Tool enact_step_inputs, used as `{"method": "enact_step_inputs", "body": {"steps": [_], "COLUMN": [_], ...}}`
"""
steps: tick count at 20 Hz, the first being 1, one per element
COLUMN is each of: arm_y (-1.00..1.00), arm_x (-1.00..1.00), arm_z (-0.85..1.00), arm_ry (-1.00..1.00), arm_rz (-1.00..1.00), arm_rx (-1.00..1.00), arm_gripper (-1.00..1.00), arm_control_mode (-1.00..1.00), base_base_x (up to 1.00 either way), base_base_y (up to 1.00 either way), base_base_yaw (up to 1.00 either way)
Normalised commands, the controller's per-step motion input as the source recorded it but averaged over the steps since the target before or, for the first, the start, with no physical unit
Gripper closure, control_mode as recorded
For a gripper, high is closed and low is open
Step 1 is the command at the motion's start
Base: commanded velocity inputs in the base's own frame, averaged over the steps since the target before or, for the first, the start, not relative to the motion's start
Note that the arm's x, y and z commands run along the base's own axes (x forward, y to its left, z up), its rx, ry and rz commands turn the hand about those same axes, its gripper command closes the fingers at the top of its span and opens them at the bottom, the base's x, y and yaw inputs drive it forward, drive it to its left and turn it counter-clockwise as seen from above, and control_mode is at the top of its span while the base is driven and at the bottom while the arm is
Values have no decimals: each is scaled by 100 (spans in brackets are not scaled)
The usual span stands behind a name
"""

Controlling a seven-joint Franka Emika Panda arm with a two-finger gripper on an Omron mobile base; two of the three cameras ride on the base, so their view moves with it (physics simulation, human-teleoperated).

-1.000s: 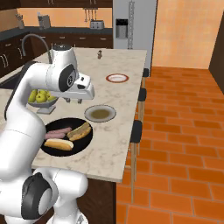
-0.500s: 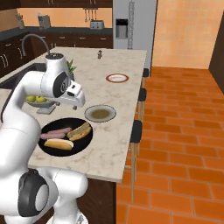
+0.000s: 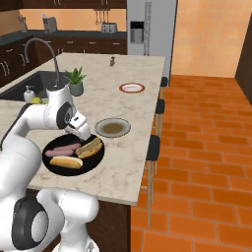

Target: Place one bun and one sausage from the bowl on each plate.

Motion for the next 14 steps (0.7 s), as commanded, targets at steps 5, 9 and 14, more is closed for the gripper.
{"method": "enact_step_inputs", "body": {"steps": [5,9,14], "arm_y": [-17,0,-14], "arm_x": [5,31,15], "arm_z": [-44,-28,-19], "arm_ry": [-5,0,2], "arm_rz": [-13,0,0], "arm_rx": [13,7,1], "arm_gripper": [-100,-100,-100], "arm_control_mode": [-100,-100,-100], "base_base_x": [0,0,0], "base_base_y": [0,0,0], "base_base_yaw": [0,0,0]}}
